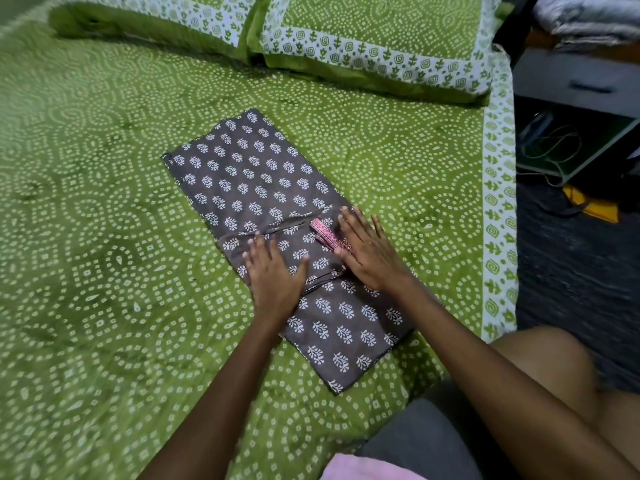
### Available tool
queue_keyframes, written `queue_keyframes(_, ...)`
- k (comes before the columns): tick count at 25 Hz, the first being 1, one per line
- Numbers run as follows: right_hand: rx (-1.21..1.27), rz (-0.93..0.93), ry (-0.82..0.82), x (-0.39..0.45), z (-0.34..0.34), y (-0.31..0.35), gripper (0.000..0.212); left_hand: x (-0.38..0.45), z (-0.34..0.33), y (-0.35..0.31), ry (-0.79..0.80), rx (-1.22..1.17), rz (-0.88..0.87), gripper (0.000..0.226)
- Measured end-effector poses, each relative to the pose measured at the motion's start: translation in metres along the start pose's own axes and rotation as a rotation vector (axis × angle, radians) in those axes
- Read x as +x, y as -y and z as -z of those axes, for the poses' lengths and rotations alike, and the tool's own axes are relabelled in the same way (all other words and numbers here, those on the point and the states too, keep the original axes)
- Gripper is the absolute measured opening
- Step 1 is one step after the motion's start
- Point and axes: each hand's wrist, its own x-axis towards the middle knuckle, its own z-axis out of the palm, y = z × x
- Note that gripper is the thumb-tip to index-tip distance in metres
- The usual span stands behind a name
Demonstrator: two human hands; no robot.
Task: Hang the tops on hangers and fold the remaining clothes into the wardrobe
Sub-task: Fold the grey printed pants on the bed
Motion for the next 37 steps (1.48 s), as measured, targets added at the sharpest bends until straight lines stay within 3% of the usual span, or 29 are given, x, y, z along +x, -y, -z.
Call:
queue_keyframes(2,-0.027,-0.034,0.079,0.001,-0.010,0.005,0.088,0.007,-0.003,-0.037,0.000,-0.149,-0.205,0.068)
queue_keyframes(5,-0.077,0.018,0.163,-0.009,-0.017,-0.002,0.090,0.020,-0.022,-0.068,0.232,-0.099,-0.487,0.062)
queue_keyframes(8,-0.026,0.078,0.181,-0.043,-0.011,-0.029,0.092,0.025,-0.048,-0.064,0.308,0.182,-0.472,0.066)
queue_keyframes(12,-0.077,0.202,0.318,-0.095,0.004,-0.072,0.097,0.002,-0.061,-0.066,0.240,0.201,-0.426,0.078)
queue_keyframes(17,-0.131,0.306,0.483,-0.121,0.034,-0.105,0.088,-0.038,-0.060,-0.058,0.330,0.217,-0.676,0.064)
queue_keyframes(19,-0.103,0.293,0.435,-0.118,0.041,-0.106,0.073,-0.059,-0.052,-0.053,0.433,0.092,-0.691,0.065)
queue_keyframes(21,-0.055,0.370,0.240,-0.112,0.038,-0.105,0.056,-0.083,-0.033,-0.031,0.539,-0.128,-0.678,0.066)
queue_keyframes(23,-0.113,0.440,0.152,-0.106,0.028,-0.107,0.052,-0.107,-0.015,0.005,0.455,-0.196,-0.697,0.074)
queue_keyframes(25,-0.087,0.432,0.095,-0.102,0.018,-0.108,0.050,-0.122,-0.004,0.030,0.339,-0.106,-0.735,0.075)
queue_keyframes(28,0.156,0.315,0.028,-0.089,0.016,-0.102,0.037,-0.127,-0.010,0.029,0.239,-0.003,-0.732,0.055)
queue_keyframes(30,0.390,0.215,0.039,-0.074,0.026,-0.093,0.033,-0.123,-0.008,0.015,0.132,-0.180,-0.585,0.036)
queue_keyframes(32,0.769,0.041,0.113,-0.053,0.051,-0.077,0.028,-0.107,0.005,0.002,0.048,-0.595,-0.157,0.017)
queue_keyframes(34,1.075,-0.103,0.139,-0.025,0.068,-0.060,0.017,-0.082,0.022,-0.007,-0.068,-0.914,0.246,0.017)
queue_keyframes(37,1.128,-0.378,0.009,0.025,0.063,-0.037,0.019,-0.040,0.029,0.004,-0.240,-0.770,0.535,0.012)
